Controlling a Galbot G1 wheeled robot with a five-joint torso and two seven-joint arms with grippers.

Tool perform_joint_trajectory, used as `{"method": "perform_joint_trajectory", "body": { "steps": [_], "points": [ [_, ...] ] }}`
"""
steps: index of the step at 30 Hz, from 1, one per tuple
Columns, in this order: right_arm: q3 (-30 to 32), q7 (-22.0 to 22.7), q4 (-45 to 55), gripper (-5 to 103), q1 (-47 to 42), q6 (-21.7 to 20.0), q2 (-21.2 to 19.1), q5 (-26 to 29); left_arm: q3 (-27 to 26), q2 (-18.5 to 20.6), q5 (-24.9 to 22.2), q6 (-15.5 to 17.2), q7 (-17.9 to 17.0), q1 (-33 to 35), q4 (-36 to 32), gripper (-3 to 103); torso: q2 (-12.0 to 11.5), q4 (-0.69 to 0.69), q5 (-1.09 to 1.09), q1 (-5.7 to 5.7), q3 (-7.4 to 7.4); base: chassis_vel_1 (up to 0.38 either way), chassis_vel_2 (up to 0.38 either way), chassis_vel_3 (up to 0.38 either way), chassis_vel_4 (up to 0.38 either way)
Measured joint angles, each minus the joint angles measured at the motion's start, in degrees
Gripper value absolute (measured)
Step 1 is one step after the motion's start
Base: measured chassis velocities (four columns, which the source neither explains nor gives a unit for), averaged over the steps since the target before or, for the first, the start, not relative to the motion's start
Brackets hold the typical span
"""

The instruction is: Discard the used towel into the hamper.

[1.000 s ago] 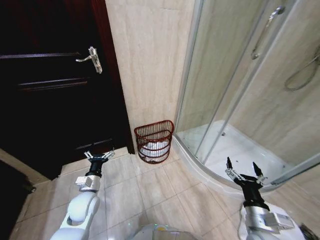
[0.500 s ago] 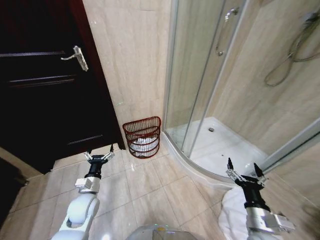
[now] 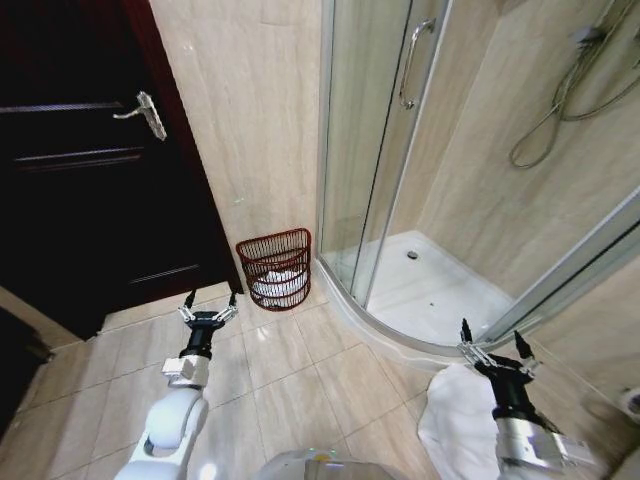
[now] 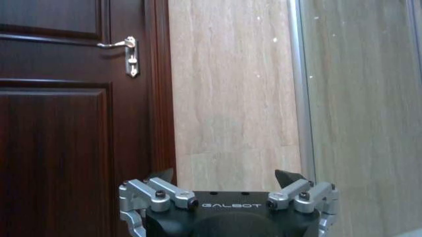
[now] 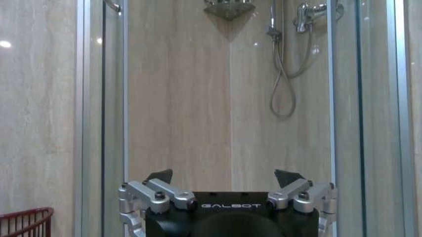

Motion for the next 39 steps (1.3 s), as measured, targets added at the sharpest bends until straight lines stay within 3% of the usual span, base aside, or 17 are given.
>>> {"method": "perform_joint_trajectory", "body": {
  "steps": [39],
  "points": [
    [-0.56,0.48,0.45,100,-0.5,-0.84,1.9,-1.59,1.23,1.17,-0.45,-0.54,0.31,-2.81,2.71,100,0.0,0.0,-0.01,-0.01,0.0,-0.034,-0.034,-0.03,-0.032]
  ]
}}
